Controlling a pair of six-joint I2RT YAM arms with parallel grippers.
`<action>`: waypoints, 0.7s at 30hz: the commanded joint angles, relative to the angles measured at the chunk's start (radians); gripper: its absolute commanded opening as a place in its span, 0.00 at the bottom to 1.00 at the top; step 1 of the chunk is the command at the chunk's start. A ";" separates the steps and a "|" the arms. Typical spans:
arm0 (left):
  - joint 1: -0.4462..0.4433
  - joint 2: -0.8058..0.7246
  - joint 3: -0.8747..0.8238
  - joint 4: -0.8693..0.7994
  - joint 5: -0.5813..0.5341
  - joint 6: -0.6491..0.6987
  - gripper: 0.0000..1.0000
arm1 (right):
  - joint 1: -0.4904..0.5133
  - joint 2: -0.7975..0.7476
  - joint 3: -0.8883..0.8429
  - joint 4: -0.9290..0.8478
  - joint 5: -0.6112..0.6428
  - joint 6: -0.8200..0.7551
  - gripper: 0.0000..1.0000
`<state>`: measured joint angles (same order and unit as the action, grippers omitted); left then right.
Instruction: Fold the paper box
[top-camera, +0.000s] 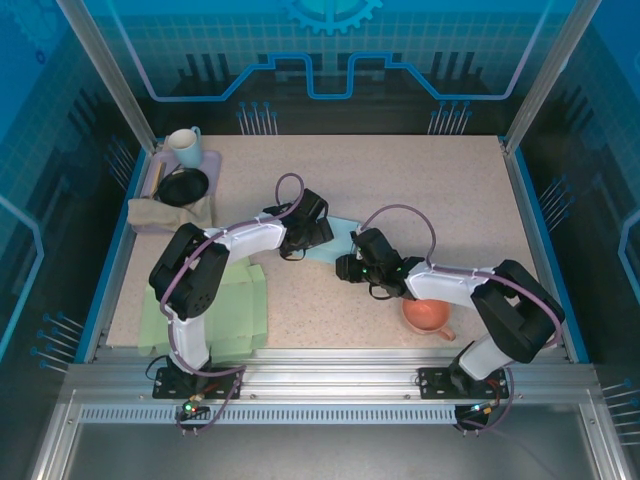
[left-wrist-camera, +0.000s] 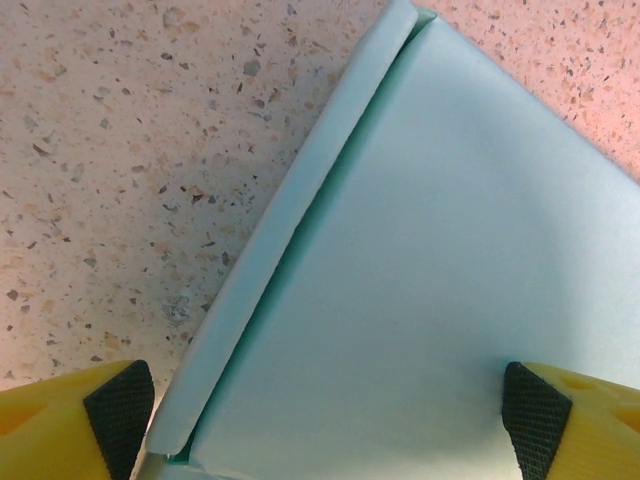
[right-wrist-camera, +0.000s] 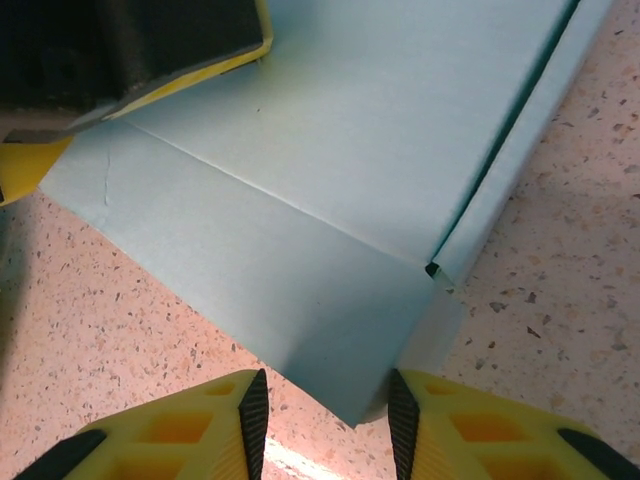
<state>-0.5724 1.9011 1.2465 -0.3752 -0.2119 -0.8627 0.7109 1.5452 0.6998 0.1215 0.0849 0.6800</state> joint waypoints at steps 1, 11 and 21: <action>0.000 0.056 -0.035 -0.061 -0.013 -0.001 0.92 | -0.007 0.015 -0.008 0.062 -0.048 -0.013 0.39; 0.000 0.057 -0.036 -0.059 -0.010 -0.001 0.91 | -0.008 0.021 -0.003 0.051 -0.038 -0.030 0.43; -0.001 0.057 -0.038 -0.059 -0.012 0.002 0.91 | -0.046 0.038 -0.024 0.097 -0.040 0.000 0.47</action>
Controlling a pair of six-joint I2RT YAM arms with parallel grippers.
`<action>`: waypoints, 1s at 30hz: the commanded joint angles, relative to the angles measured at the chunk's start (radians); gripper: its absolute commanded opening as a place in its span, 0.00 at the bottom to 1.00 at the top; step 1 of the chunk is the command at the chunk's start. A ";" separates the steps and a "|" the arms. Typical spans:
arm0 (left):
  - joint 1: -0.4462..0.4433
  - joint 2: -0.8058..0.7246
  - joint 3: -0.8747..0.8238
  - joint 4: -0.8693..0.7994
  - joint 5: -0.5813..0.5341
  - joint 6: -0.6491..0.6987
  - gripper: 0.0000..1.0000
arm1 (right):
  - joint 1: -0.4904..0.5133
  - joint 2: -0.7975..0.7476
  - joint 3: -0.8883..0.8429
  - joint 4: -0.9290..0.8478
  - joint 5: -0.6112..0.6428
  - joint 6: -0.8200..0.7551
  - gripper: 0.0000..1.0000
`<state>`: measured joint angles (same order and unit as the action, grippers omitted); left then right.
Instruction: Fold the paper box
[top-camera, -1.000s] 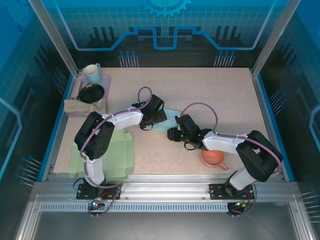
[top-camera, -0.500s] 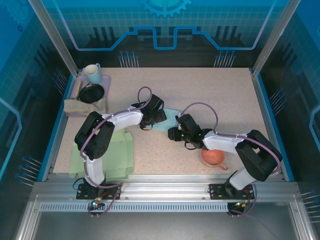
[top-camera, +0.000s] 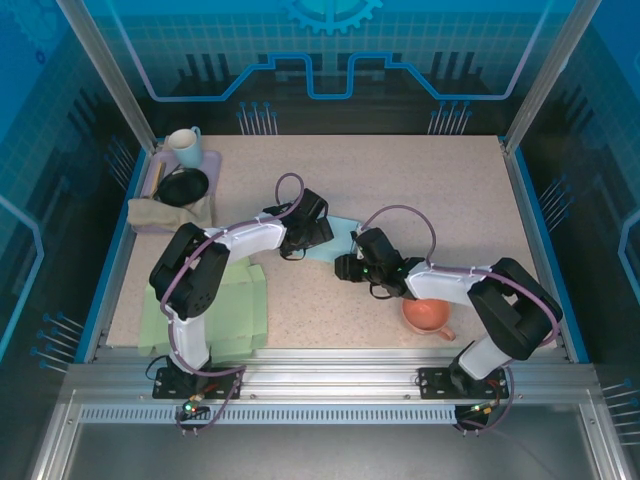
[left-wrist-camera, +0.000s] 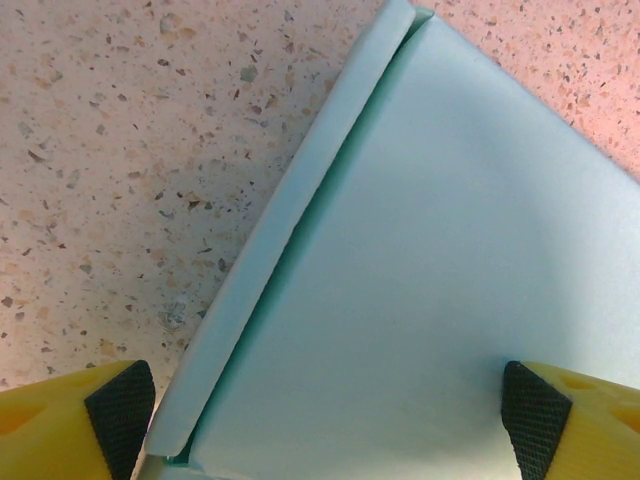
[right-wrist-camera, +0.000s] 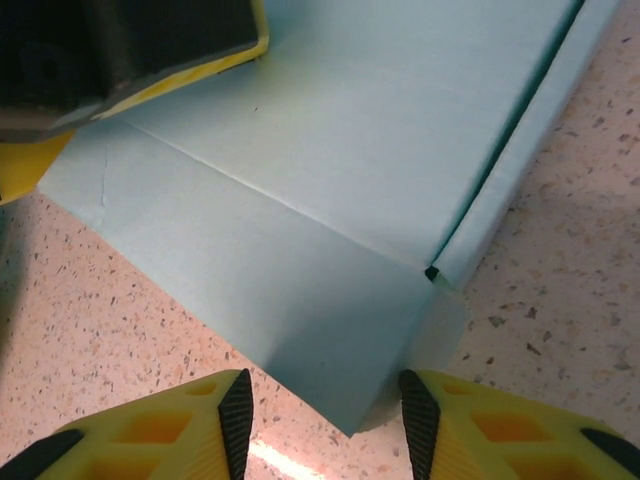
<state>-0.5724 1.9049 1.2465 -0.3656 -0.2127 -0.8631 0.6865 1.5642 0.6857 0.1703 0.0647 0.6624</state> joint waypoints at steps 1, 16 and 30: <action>-0.001 0.051 -0.039 -0.069 -0.011 0.003 0.91 | -0.025 0.018 -0.014 0.055 -0.022 0.021 0.47; -0.001 0.051 -0.040 -0.068 -0.009 0.006 0.91 | -0.053 0.046 -0.029 0.153 -0.126 0.046 0.45; -0.001 0.060 -0.039 -0.066 -0.011 0.006 0.91 | -0.053 0.073 -0.035 0.140 -0.071 -0.009 0.41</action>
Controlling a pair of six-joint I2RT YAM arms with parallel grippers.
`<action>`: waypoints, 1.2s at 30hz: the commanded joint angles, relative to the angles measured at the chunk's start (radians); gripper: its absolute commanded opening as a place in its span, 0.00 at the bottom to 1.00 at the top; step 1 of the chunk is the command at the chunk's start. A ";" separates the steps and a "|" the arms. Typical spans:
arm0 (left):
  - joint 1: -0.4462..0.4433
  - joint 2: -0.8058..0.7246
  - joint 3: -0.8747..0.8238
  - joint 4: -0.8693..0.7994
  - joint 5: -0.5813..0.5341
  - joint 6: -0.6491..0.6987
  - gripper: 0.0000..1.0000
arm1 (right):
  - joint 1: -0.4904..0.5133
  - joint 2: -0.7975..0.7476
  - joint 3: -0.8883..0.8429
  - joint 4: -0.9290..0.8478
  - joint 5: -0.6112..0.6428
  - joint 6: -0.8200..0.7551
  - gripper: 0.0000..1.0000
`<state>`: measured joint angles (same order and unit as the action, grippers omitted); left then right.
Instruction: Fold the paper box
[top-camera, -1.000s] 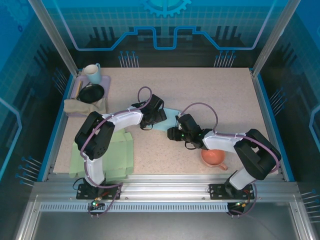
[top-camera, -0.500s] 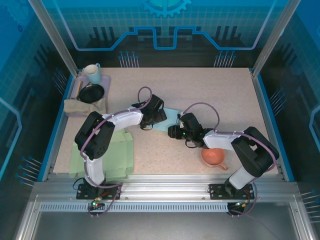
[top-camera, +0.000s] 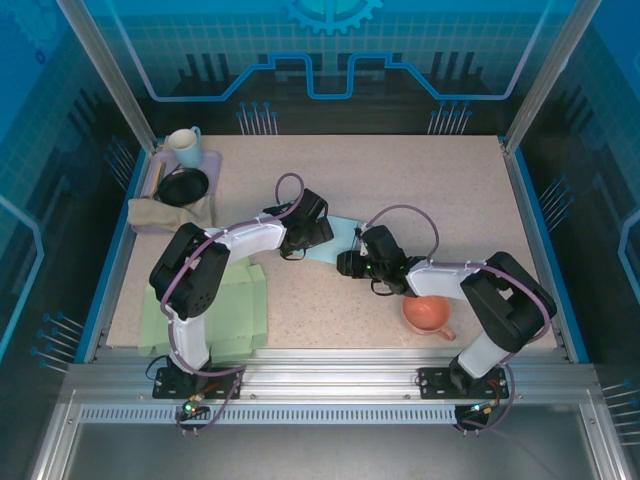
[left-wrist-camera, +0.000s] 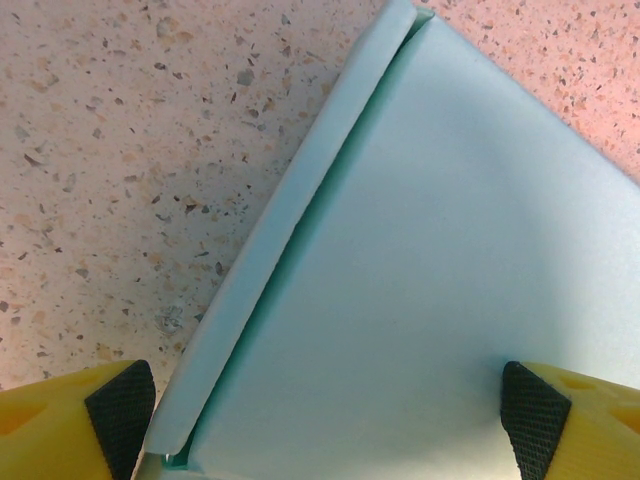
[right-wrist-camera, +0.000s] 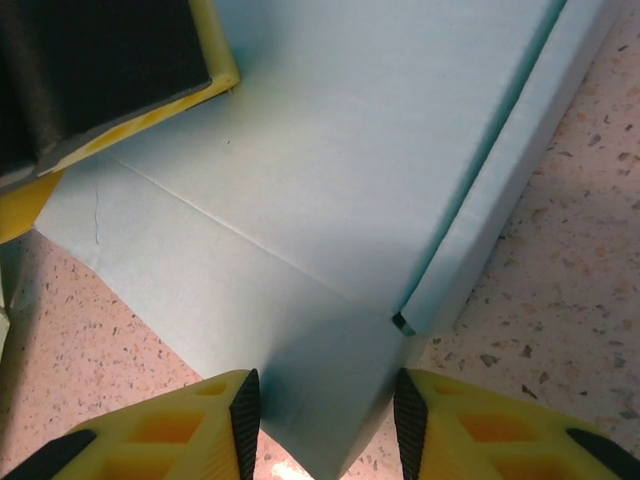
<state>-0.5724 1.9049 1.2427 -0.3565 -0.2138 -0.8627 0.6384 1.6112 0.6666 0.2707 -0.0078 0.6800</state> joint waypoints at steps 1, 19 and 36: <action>0.000 0.061 -0.034 -0.076 -0.010 0.004 0.91 | -0.006 0.031 -0.015 0.041 0.007 -0.034 0.41; 0.003 0.092 -0.039 -0.079 -0.014 0.010 0.91 | 0.013 0.114 -0.081 0.240 0.127 -0.196 0.38; 0.013 0.108 -0.062 -0.033 0.062 -0.009 0.88 | 0.018 0.094 -0.098 0.263 0.179 -0.213 0.40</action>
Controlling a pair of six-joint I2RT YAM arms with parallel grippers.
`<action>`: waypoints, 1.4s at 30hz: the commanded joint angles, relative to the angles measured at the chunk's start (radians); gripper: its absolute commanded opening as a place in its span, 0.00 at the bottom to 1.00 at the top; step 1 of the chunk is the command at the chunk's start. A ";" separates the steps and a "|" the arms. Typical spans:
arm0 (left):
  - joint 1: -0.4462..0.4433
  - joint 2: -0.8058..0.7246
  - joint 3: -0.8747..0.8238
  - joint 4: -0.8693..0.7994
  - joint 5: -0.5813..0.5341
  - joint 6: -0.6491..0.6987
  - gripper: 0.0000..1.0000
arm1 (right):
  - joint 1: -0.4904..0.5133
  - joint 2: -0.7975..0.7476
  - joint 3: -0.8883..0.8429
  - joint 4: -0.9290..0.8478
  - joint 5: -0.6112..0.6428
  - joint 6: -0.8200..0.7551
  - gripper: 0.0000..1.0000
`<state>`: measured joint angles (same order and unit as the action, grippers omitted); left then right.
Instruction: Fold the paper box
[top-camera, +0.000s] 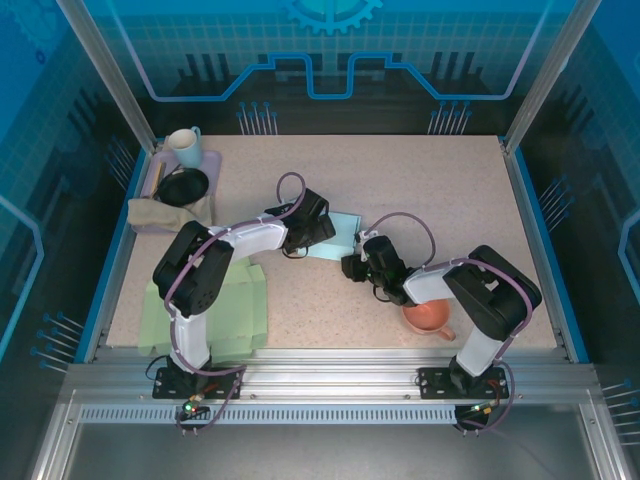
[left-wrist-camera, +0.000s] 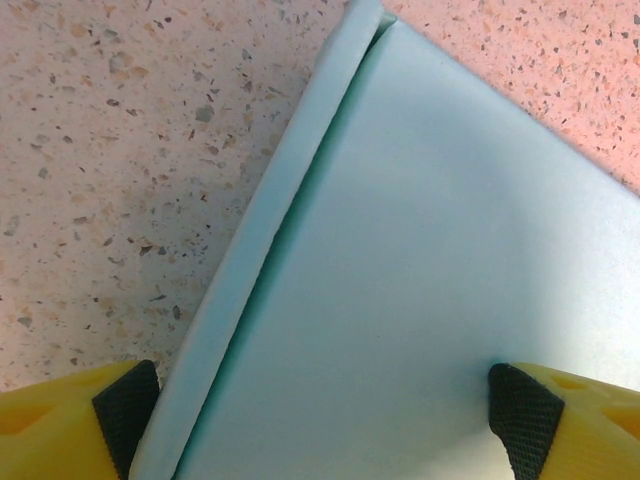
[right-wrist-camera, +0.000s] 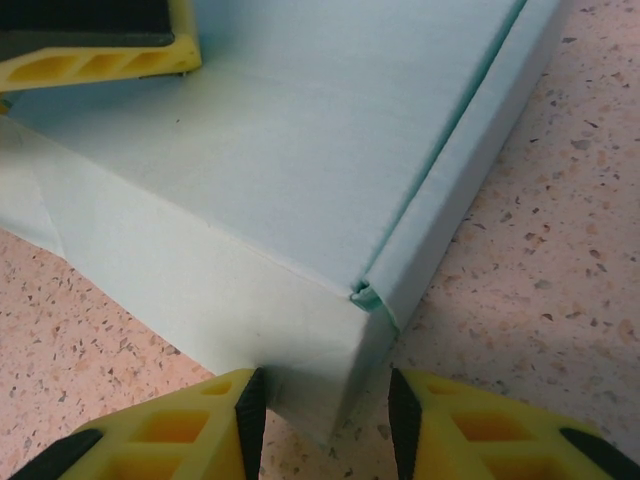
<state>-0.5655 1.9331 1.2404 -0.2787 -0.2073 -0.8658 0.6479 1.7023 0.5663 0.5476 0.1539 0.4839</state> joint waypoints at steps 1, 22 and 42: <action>0.005 0.079 -0.059 -0.105 0.067 -0.008 0.88 | 0.009 0.004 0.005 -0.012 0.016 -0.017 0.40; -0.020 0.128 -0.089 -0.095 0.058 0.001 0.83 | -0.124 0.062 0.113 -0.087 0.020 0.041 0.39; -0.080 0.069 -0.055 -0.124 0.123 0.016 0.83 | -0.178 0.102 0.219 -0.192 -0.190 0.100 0.38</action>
<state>-0.5884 1.9572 1.2289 -0.1780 -0.2123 -0.8917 0.4755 1.7901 0.7513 0.3649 0.0307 0.5728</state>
